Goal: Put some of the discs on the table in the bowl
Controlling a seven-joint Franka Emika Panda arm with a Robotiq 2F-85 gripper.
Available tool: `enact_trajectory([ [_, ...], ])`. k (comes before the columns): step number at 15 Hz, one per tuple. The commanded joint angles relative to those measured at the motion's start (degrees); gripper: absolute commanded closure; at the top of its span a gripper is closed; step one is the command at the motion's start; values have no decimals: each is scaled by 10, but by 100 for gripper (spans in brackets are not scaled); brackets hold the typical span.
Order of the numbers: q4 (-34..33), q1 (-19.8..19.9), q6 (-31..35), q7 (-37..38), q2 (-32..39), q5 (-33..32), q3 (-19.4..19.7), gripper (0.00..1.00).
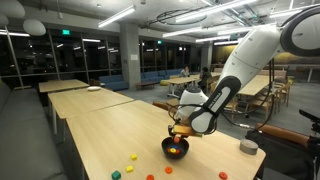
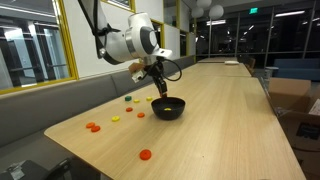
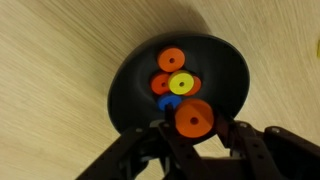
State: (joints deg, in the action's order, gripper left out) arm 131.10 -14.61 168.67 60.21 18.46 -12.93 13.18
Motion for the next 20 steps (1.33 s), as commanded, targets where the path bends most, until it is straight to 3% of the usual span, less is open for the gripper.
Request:
enact_trajectory([
  [1, -51, 21, -19, -28, 40, 49, -19, 26],
  [4, -57, 23, -54, -45, 26, 69, -19, 3],
  [5, -54, 22, -66, -49, 11, 68, -16, 0],
  [10, 13, 25, -155, -45, -135, 21, -7, 0],
  [13, 55, 58, -225, -63, -229, 8, -40, 0],
  [20, 162, 119, -400, -229, -462, 94, -102, 0],
])
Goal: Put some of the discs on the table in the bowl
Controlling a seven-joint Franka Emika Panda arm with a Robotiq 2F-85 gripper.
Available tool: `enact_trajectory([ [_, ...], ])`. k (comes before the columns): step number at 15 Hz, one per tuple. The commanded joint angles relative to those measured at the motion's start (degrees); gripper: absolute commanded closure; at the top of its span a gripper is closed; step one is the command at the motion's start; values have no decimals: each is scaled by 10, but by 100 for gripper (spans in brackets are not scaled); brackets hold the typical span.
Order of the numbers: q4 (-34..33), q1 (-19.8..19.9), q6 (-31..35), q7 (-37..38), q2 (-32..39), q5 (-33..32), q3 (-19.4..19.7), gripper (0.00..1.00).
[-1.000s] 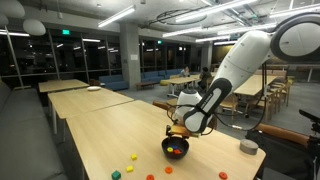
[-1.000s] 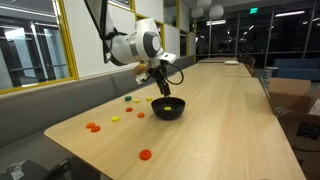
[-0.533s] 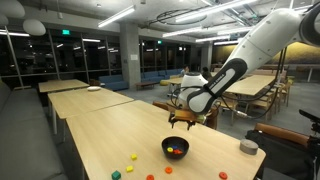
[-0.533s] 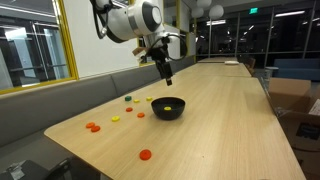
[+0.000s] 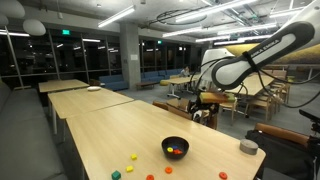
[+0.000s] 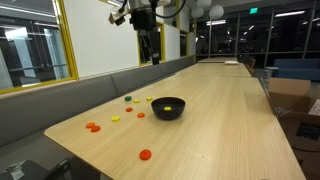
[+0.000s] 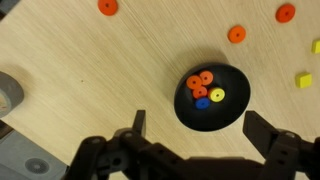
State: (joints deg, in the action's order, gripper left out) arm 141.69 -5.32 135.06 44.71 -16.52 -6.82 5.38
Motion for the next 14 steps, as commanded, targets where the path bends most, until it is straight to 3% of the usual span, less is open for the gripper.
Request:
enact_trajectory([
  [1, 70, 34, -93, -92, -145, 34, -31, 0],
  [6, 128, 68, -222, -175, -309, 33, -52, 0],
  [10, 159, 93, -325, -224, -435, 36, -48, 0],
  [13, 167, 116, -372, -231, -493, 40, -43, 0],
  [14, 150, 116, -354, -227, -439, 35, -57, 0],
])
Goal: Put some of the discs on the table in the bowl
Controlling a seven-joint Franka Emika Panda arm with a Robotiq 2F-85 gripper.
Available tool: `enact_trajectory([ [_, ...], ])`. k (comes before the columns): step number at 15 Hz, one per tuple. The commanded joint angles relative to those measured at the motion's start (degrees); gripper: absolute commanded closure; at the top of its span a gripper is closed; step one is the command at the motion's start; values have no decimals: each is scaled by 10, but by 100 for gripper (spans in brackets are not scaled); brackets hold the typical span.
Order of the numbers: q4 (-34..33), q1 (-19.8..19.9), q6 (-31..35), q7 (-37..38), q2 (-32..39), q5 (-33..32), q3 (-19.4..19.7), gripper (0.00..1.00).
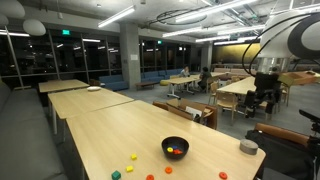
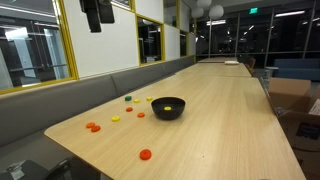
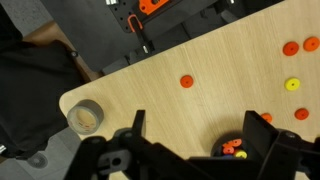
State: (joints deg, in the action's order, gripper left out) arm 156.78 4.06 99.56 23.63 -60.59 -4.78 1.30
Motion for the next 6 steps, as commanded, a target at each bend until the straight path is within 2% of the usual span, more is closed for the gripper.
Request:
enact_trajectory([
  [1, 4, 28, -9, -19, -18, 16, -15, 0],
  [6, 14, 34, -14, -22, -43, 20, -14, 0],
])
